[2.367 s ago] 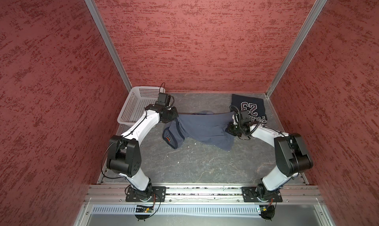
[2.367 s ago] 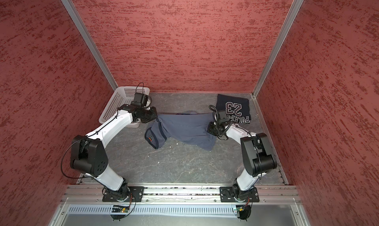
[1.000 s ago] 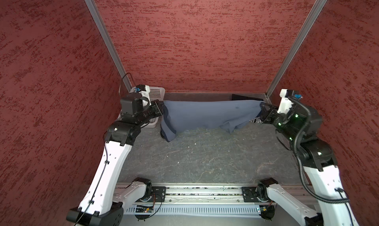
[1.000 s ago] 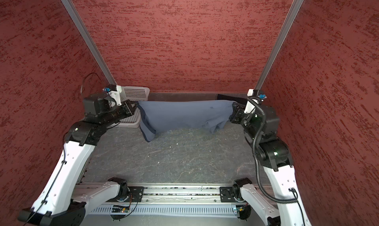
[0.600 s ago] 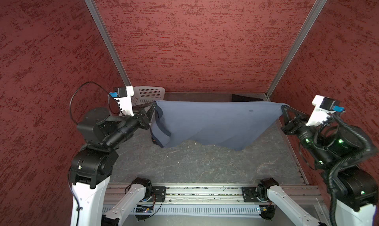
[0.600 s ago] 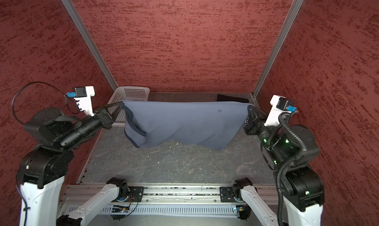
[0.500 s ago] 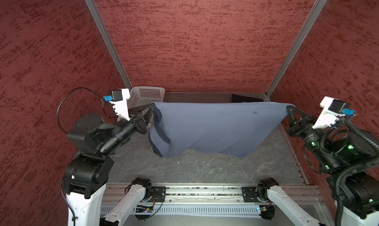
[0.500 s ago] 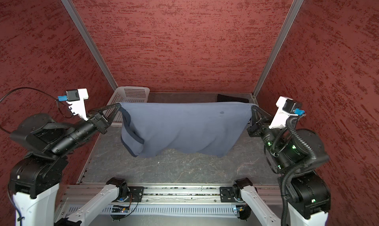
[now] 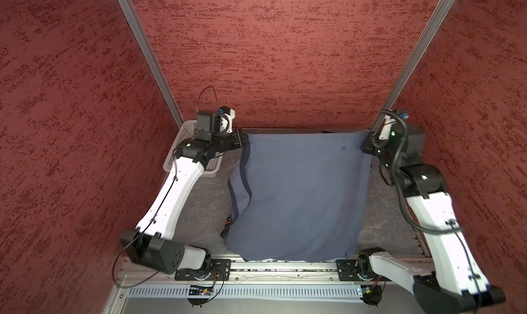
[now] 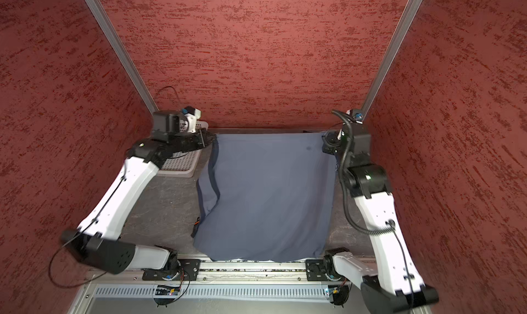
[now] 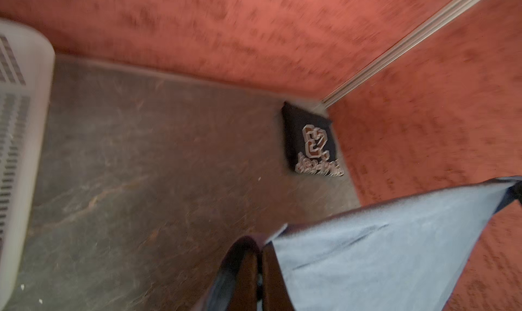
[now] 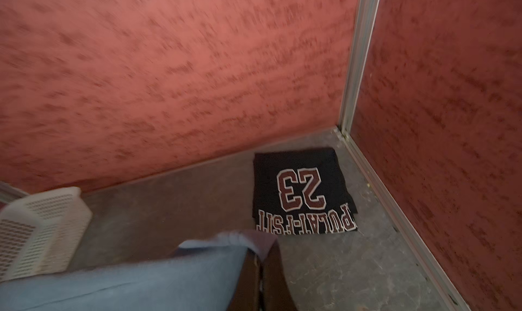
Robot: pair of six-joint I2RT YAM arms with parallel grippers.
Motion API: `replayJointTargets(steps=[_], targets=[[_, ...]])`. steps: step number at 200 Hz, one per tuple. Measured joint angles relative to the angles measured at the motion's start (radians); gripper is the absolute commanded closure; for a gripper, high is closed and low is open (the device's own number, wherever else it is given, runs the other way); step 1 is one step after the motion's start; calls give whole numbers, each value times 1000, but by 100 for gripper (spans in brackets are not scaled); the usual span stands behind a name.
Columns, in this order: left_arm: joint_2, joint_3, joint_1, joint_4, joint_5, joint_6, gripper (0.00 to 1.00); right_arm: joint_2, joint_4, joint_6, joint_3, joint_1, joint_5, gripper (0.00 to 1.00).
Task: Fold and stack tank tops
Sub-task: Smooth out the tank top at the center of the table.
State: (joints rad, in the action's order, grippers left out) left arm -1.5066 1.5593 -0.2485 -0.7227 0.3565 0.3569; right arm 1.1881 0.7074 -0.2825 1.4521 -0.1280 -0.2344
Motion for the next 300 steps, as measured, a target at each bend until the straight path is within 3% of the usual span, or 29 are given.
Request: replayJointTargets(steps=[19, 58, 72, 84, 127, 153, 175, 228, 276, 300], targets=[[-189, 30, -8, -9, -18, 23, 93, 162, -57, -21, -42, 67, 58, 100], [-581, 323, -16, -85, -44, 64, 37, 488, -143, -47, -9, 120, 111, 100], [-649, 397, -24, -132, -95, 60, 24, 576, -156, -51, 11, 126, 111, 100], [-652, 406, -40, -179, -161, 48, 20, 619, -163, -52, 13, 132, 110, 100], [-494, 259, -214, -272, -382, -53, 26, 626, -195, -55, 12, 150, 116, 100], [-426, 132, -349, -310, -449, -84, 31, 607, -219, -55, -10, 153, 120, 100], [-422, 33, -410, -326, -483, -98, 36, 597, -229, -56, -32, 156, 127, 100], [-505, 16, -417, -350, -575, -117, 45, 581, -246, -66, -69, 162, 150, 100], [-558, 51, -414, -351, -582, -130, 46, 556, -261, -70, -107, 175, 161, 100], [-562, 58, -409, -349, -584, -129, 59, 555, -269, -74, -109, 183, 168, 100]])
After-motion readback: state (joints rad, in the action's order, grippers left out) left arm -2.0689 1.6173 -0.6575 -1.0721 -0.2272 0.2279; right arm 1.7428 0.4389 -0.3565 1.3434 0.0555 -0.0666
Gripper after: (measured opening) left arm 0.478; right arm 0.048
